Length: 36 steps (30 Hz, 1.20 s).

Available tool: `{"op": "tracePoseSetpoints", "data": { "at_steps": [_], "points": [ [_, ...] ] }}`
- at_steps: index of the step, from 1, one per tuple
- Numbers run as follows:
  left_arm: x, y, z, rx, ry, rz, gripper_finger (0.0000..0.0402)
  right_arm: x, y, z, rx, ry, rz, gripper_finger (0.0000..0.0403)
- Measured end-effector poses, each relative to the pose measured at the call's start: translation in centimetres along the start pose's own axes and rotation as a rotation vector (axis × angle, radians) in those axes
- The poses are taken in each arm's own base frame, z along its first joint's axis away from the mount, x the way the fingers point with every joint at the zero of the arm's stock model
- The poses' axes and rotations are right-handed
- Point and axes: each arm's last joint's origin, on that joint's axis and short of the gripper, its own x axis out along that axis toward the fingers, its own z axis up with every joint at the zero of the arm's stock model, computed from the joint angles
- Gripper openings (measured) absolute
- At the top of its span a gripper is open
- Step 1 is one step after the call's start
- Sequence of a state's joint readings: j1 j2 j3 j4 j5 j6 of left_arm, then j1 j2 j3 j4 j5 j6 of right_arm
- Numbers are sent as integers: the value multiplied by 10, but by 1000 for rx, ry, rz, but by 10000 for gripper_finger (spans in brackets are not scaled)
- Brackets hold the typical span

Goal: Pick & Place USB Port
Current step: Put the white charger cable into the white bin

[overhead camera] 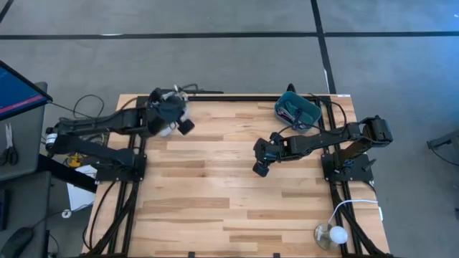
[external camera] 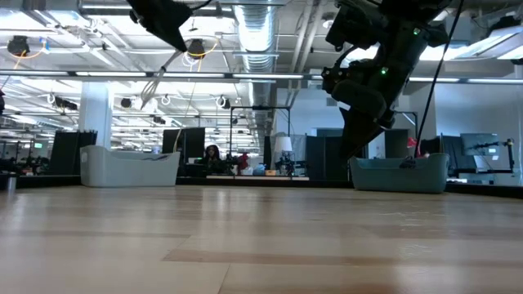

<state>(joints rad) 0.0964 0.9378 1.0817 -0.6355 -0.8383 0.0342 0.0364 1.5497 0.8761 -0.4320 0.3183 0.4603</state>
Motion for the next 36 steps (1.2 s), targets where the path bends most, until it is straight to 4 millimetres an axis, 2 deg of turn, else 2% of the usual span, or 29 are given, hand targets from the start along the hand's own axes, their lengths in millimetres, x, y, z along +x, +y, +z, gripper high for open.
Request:
{"op": "tracePoseSetpoints", "data": {
  "at_steps": [6, 17, 24, 36],
  "points": [
    [17, 21, -8, 35, 71, 134, 5, 0, 0, 0, -1, 0, 0, 74],
    [54, 34, -52, 43, 259, 173, 5, 0, 0, 0, -1, 0, 0, 74],
    [72, 37, -81, 8, 331, 117, 6, 0, 0, 0, -1, 0, -1, 74],
    [98, 36, -128, -69, 323, 38, 6, 0, 0, 0, -1, 0, -1, 74]
  ]
}}
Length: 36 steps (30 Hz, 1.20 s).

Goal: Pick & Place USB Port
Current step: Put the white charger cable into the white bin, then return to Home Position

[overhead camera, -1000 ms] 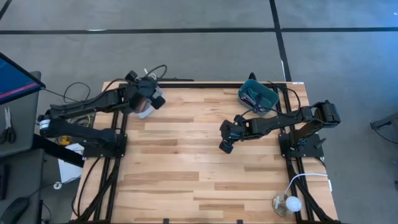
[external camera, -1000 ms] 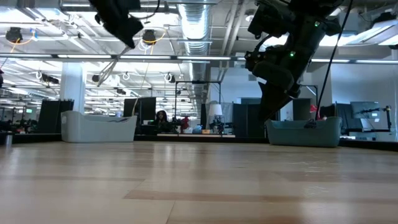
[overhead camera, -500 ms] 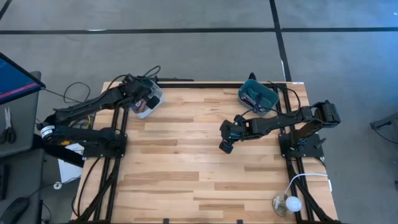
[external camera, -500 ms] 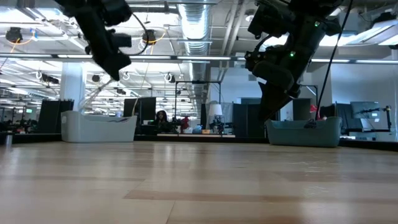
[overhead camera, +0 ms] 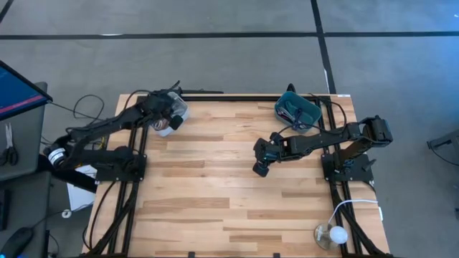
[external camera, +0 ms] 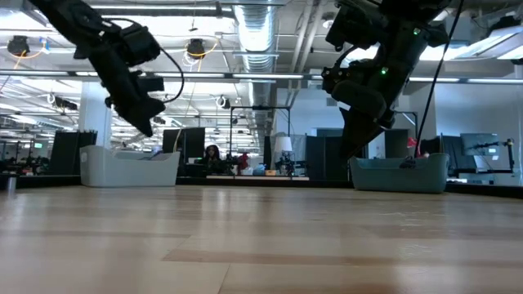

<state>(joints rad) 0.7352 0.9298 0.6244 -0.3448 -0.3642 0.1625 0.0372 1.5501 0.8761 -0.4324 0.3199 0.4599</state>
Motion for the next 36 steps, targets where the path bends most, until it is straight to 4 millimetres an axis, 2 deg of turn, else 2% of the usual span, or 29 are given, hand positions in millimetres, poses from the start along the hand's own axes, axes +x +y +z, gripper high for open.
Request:
{"op": "tracePoseSetpoints", "data": {
  "at_steps": [6, 10, 15, 21, 26, 30, 36],
  "points": [
    [13, 1, -18, -37, 3, -92, 6, 0, 0, 0, 1, -2, -4, 74],
    [17, 2, -23, -57, -5, -97, 9, 0, -1, 0, 1, -11, -23, 74],
    [17, 4, -17, -78, -73, -76, 30, 0, -1, 0, 1, -11, -24, 74],
    [16, 5, -9, -104, -149, -64, 81, 0, -1, 1, 1, -12, -24, 74],
    [14, 2, -3, -150, -224, -154, 121, 0, -1, 1, -51, -12, -24, 74],
    [3, -4, 8, -192, -347, -276, 128, 0, 0, 1, -66, -18, -19, 74],
    [-34, -9, 19, -185, -557, -455, 117, -3, 2, 6, -61, -42, -6, 74]
  ]
}}
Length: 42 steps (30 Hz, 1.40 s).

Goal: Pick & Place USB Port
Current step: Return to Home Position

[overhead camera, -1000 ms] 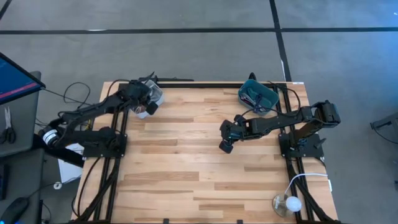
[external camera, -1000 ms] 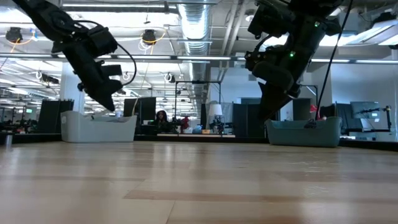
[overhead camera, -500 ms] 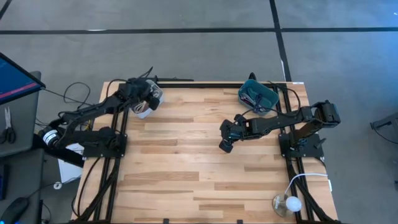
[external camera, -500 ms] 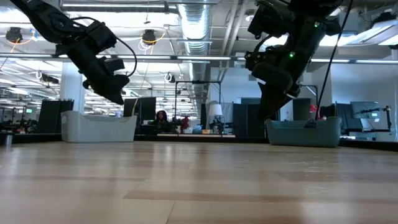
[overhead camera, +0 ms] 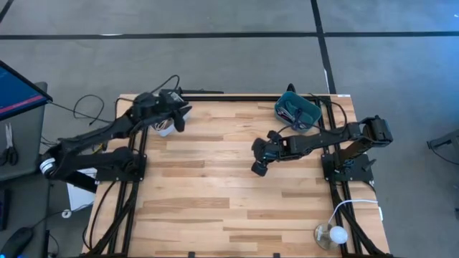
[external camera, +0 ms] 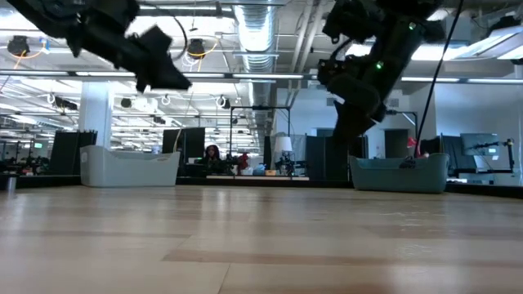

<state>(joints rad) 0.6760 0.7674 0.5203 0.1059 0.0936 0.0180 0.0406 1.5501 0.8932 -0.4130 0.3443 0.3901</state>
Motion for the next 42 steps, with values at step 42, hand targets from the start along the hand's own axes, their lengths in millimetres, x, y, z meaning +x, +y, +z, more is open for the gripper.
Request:
{"op": "tracePoseSetpoints", "data": {
  "at_steps": [42],
  "points": [
    [-88, -89, 26, 164, -307, -416, 110, -182, -1, 5, -452, -813, 197, 74]
  ]
}}
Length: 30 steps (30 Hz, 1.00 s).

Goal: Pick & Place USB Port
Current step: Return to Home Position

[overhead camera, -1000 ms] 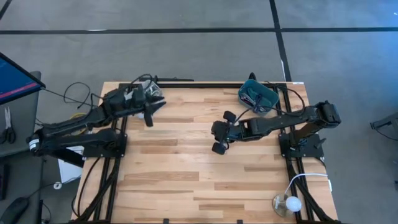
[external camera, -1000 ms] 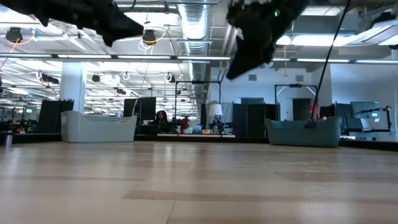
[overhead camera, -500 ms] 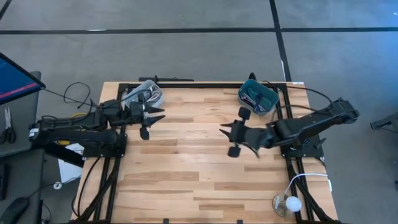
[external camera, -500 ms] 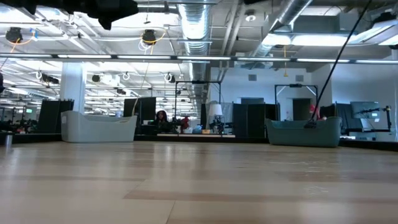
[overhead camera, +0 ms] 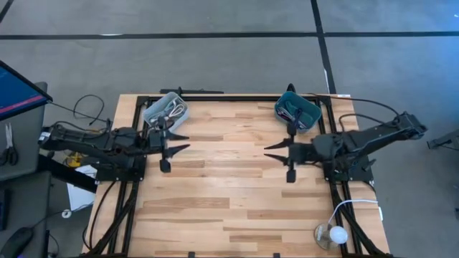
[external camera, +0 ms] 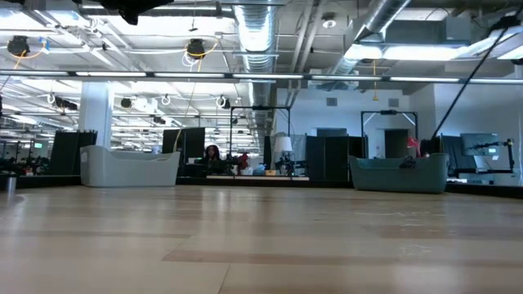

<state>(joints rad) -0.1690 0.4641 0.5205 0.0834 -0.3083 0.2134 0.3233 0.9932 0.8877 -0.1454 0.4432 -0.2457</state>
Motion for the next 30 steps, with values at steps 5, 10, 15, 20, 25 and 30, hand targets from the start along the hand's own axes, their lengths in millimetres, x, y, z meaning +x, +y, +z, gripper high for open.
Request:
{"op": "tracePoseSetpoints", "data": {
  "at_steps": [5, 10, 15, 20, 25, 30],
  "points": [
    [-3, -8, 1, 15, 10, -8, 110, -21, -14, -9, 55, -123, 77, 74],
    [-8, -18, 3, 24, 1, -67, 110, -39, -24, -16, 88, -181, 76, 74],
    [-20, -22, 9, 57, -22, -48, 110, -52, -29, -14, 91, -226, 69, 74],
    [-36, -16, 16, 66, -66, -27, 110, -61, -32, -14, 93, -247, 66, 74],
    [-49, -6, 21, 34, -112, -3, 110, -67, -35, -13, 110, -262, 64, 74],
    [-49, -6, 21, 5, -112, -5, 110, -67, -35, -13, 235, -256, 56, 74]
  ]
}}
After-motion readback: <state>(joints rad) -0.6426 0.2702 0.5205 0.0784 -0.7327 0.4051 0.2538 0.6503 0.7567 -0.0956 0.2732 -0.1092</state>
